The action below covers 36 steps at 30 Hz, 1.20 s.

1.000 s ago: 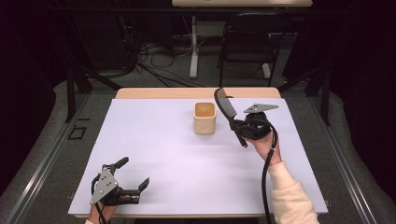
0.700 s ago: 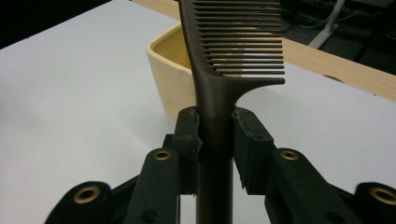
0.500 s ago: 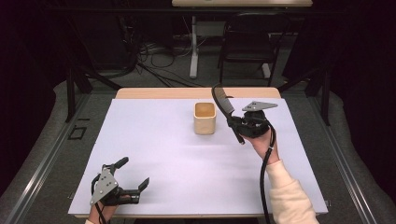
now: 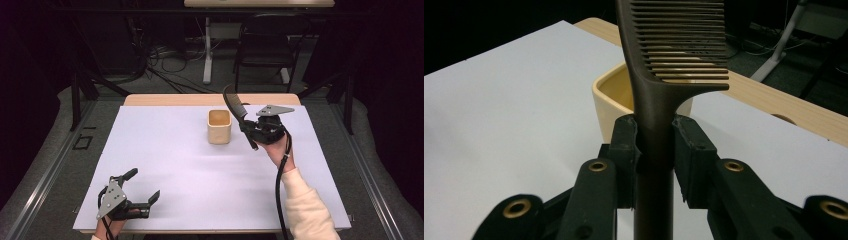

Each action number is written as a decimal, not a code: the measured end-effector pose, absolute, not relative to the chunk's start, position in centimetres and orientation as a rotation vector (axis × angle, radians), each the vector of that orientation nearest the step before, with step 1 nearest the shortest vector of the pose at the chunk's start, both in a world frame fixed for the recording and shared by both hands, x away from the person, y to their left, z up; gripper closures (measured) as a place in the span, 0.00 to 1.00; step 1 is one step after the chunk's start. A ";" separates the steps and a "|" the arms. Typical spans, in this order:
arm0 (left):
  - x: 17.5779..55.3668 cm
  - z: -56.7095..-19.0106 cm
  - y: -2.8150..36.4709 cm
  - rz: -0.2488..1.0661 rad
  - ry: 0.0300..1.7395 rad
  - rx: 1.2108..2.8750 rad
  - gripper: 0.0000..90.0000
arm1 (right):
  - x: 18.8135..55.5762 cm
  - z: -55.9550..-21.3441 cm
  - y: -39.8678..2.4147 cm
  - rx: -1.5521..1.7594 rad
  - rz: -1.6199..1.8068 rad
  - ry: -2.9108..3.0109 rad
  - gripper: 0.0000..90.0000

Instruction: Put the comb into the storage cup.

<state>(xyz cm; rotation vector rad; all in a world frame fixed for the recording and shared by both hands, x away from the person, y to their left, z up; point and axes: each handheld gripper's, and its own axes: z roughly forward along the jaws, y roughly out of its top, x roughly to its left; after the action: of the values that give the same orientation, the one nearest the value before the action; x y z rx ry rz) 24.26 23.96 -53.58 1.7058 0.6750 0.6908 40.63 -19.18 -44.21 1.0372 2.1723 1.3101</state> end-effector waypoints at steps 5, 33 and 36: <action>24.3 -53.6 24.0 0.692 0.674 1.705 0.01 | 41.2 -44.0 -19.0 1.035 1.319 2.162 0.80; 24.3 -53.6 24.0 0.688 0.675 1.703 0.01 | 43.5 -41.7 -16.1 0.911 1.315 2.144 0.80; 24.3 -53.6 24.0 0.687 0.676 1.703 0.01 | 43.7 -41.6 -15.8 0.905 1.319 2.139 0.80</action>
<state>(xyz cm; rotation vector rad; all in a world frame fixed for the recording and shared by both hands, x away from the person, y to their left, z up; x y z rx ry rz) 24.32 23.99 -53.59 1.7026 0.6762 0.6868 43.68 -15.85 -41.63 0.9052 2.1387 1.3189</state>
